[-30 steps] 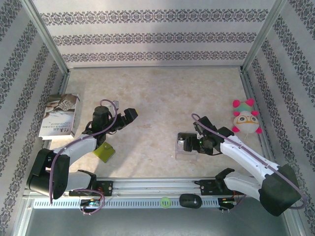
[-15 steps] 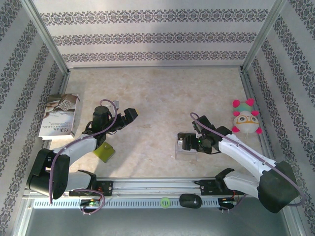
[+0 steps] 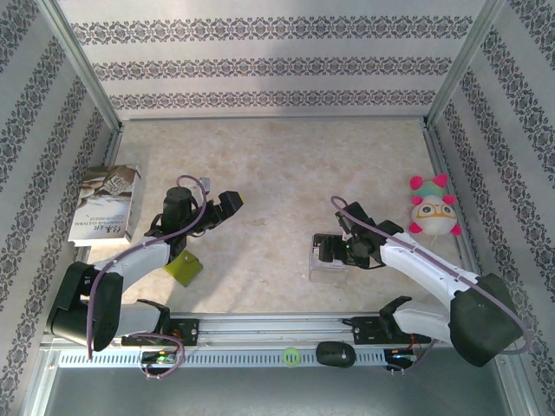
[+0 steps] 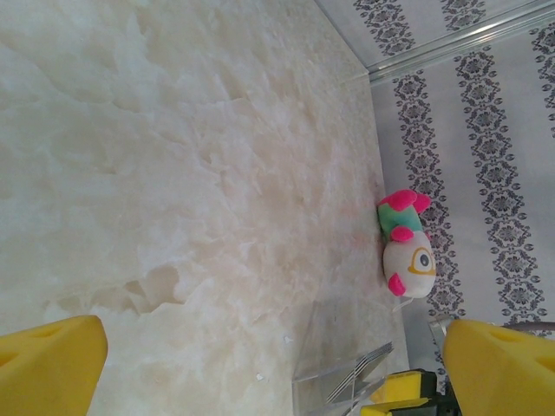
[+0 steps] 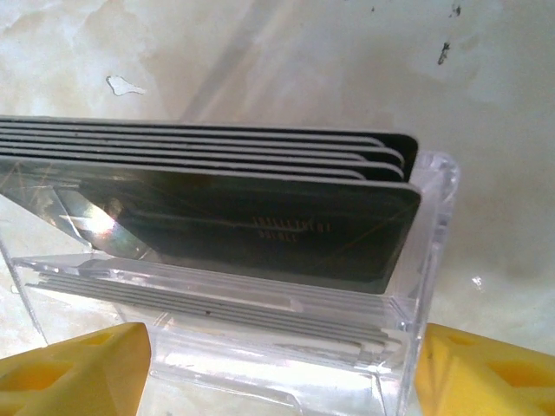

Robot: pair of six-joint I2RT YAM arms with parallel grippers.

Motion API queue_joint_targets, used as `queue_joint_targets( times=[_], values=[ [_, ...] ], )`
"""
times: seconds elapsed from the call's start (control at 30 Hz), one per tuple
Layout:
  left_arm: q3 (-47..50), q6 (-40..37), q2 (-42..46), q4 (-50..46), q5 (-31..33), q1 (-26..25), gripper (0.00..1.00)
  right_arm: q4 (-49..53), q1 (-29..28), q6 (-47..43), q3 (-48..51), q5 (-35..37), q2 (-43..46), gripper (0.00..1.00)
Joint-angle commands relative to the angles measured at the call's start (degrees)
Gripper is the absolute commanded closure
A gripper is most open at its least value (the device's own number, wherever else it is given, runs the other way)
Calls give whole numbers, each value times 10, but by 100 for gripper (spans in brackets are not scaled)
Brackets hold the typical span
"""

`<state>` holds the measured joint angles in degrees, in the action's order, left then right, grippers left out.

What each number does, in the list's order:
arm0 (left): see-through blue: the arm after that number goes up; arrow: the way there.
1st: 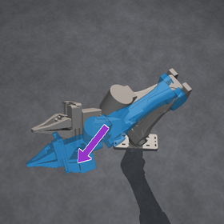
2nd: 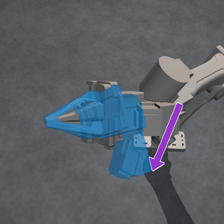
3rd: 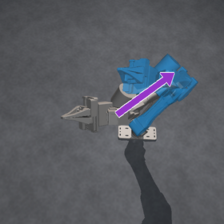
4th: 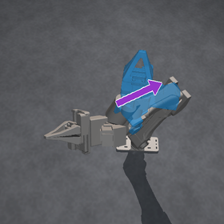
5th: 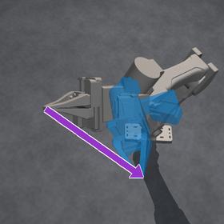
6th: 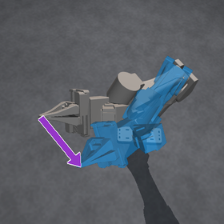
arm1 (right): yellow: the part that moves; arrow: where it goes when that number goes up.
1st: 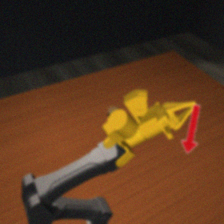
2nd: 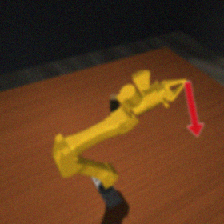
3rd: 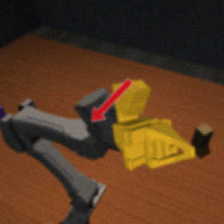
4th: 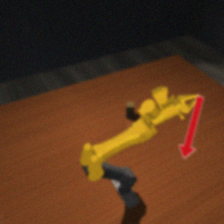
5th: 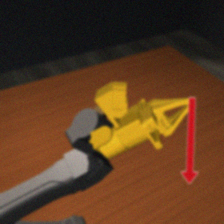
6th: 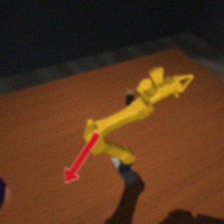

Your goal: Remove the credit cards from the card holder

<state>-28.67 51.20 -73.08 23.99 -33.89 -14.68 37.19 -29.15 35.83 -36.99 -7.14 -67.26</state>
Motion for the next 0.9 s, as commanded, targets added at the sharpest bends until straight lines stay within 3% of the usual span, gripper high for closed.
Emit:
queue_joint_targets(
  times=[0.0, 0.47, 0.87],
  values=[
    [-10, -7, 9, 11, -7, -7, 1, -9, -9, 7, 2, 6, -8, 22],
    [-26, -38, 49, -60, 13, -7, 1, -69, -21, 11, -21, 14, -71, 23],
    [-56, -95, 128, -198, 88, -2, 1, -110, -21, -49, -157, 8, -222, 24]
  ],
)
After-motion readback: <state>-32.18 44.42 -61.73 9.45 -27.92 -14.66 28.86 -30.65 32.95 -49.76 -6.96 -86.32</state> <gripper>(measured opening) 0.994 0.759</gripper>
